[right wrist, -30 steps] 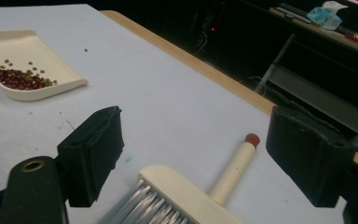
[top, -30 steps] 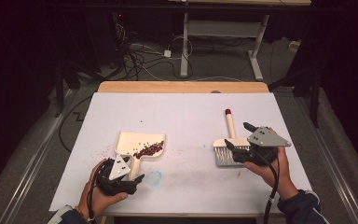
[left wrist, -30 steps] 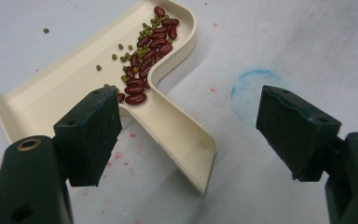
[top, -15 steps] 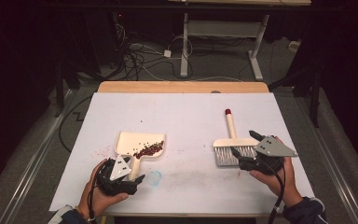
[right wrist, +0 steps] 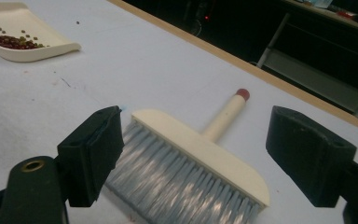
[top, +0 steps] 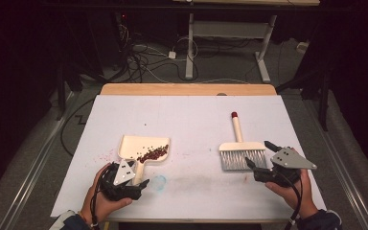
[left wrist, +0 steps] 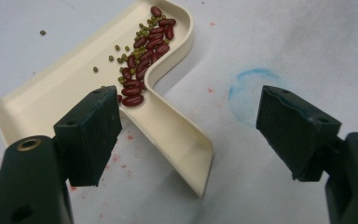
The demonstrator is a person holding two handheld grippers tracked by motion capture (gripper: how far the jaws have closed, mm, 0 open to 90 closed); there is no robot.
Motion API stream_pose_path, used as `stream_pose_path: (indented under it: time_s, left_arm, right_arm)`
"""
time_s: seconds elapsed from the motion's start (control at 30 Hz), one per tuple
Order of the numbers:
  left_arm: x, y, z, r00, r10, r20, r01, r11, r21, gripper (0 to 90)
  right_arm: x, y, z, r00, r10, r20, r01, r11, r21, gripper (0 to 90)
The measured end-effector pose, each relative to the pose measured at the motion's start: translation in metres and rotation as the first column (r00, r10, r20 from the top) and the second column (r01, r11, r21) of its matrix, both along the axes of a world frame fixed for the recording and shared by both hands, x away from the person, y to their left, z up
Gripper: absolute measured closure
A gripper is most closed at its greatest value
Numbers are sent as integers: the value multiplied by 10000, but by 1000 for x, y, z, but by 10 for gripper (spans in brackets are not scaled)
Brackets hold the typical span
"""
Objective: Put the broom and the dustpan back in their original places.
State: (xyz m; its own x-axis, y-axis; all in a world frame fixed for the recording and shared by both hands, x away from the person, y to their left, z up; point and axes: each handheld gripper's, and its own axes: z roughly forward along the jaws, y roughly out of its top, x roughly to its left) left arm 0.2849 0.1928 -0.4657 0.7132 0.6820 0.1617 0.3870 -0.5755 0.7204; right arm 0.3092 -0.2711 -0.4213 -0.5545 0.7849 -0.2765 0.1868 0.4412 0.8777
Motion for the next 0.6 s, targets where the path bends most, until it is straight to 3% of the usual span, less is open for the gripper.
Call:
stream_pose_path:
  time_s: [0.13,0.3,0.6]
  left_arm:
    - [0,-1,0,10000,15,5,-15,10000,-32,211]
    - [1,-1,0,10000,-5,23,5,10000,-77,211]
    - [2,-1,0,10000,-76,52,76,9999,-84,211]
  right_arm:
    - [-4,-6,-4,9999,-77,63,77,10000,44,192]
    - [-7,-10,-13,9997,-219,-73,216,9991,-369,189]
    - [-14,-15,-31,9985,-87,-545,67,9993,-366,184]
